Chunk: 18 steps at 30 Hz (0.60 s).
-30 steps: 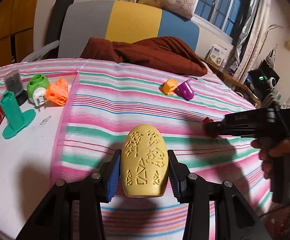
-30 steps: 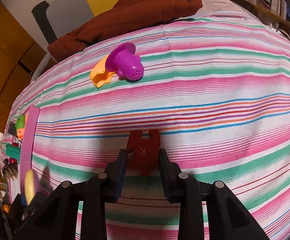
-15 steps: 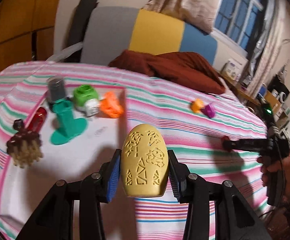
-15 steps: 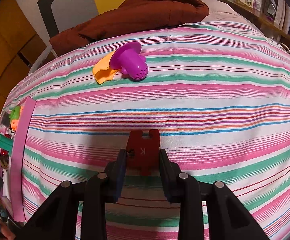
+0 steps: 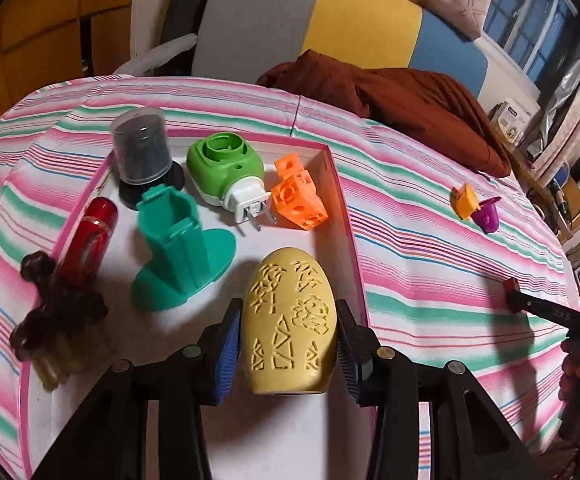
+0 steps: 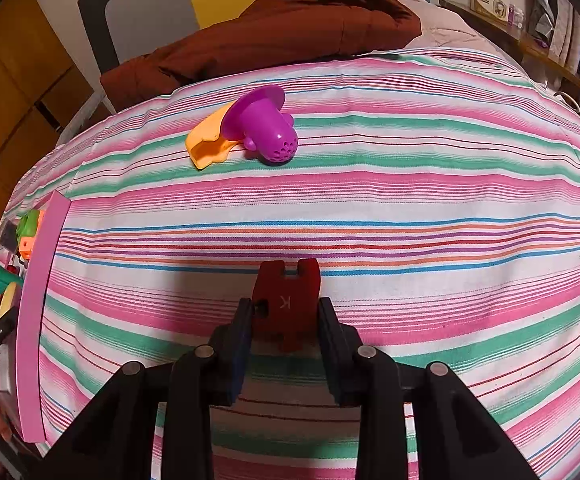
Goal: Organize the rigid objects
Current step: 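Carry the yellow block onto the tray and open the left tool while the right tool lifts the red piece, then carry the red puzzle piece onto the tray and open the right tool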
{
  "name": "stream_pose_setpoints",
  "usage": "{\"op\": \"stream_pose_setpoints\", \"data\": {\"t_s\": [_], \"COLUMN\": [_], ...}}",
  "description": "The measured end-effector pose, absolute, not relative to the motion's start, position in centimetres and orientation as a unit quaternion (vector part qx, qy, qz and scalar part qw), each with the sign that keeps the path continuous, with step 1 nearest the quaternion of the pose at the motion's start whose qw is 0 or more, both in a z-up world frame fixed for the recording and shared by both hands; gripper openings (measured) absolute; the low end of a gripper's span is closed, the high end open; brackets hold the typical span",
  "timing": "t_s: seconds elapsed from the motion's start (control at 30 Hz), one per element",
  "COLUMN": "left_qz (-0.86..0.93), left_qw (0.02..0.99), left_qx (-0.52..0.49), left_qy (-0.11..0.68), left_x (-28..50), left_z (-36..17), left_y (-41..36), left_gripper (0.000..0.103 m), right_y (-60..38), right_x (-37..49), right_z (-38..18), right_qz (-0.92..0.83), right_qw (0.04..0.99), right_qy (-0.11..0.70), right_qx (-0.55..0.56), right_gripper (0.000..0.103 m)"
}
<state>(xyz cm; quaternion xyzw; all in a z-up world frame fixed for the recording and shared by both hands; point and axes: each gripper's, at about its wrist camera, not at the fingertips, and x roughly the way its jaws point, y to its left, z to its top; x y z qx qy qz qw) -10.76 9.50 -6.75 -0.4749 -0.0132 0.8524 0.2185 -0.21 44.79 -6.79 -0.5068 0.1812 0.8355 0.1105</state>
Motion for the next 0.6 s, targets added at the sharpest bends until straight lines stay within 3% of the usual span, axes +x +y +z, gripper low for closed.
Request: {"op": "stream_pose_setpoints", "data": {"t_s": [0.2,0.37,0.6], "left_qz": [0.856,0.872,0.894], "left_qw": [0.223,0.214,0.212], "left_qx": [-0.467,-0.437,-0.394], "left_qy": [-0.022,-0.052,-0.033], "left_x": [-11.1,-9.6,-4.9], "left_z": [-6.6,-5.3,-4.6], "left_y": [10.1,8.5,6.8], "left_gripper": [0.049,0.072,0.084], "right_y": [44.8,44.7,44.4], "right_x": [0.1,-0.1,-0.8], "right_z": [-6.7,-6.7,-6.9], "right_qz": [0.838,0.838,0.839], "right_qw": [0.112,0.112,0.115], "right_qy": [0.176,0.174,0.166], "right_qx": [-0.505,-0.505,-0.505], "right_gripper": [0.031,0.031,0.031]}}
